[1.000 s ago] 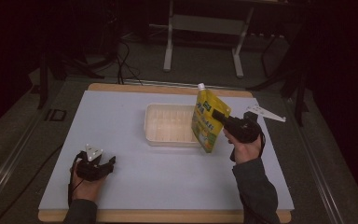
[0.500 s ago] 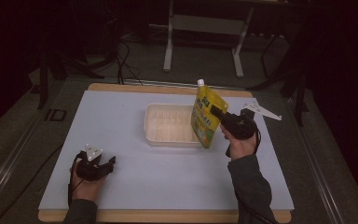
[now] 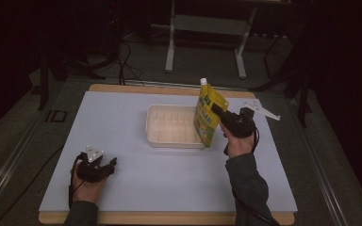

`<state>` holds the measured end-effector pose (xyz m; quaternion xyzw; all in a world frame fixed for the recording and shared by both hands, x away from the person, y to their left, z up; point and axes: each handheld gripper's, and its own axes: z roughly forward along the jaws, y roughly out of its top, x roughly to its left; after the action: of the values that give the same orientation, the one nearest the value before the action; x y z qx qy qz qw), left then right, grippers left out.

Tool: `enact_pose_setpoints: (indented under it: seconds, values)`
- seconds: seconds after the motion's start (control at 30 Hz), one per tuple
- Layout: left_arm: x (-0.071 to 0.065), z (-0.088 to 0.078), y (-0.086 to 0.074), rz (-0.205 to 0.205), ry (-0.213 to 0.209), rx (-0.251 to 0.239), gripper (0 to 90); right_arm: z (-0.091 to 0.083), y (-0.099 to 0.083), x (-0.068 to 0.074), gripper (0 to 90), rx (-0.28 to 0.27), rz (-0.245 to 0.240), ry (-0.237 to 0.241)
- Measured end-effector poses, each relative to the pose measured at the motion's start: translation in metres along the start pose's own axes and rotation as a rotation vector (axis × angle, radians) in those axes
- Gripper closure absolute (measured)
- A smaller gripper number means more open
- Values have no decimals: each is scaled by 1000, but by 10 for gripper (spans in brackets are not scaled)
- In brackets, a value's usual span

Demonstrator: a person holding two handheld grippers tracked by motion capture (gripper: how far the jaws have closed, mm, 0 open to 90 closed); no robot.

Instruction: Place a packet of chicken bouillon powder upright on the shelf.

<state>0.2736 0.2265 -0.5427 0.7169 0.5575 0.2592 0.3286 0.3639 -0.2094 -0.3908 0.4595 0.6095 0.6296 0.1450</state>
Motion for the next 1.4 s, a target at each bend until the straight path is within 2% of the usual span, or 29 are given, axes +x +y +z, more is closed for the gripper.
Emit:
enact_pose_setpoints:
  seconds: [0.63, 0.97, 1.07, 1.4]
  values:
    - [0, 0, 0, 2, 0, 8, 419, 11, -1, 0, 900, -34, 14, -35]
    - [1, 0, 0, 1, -2, 10, 419, 20, -5, 2, 900, -56, 12, -36]
    - [0, 0, 0, 1, -2, 11, 419, 23, -8, 2, 900, -66, 13, -24]
    - [1, 0, 0, 4, -1, 10, 419, 30, -18, -3, 900, -83, 21, -27]
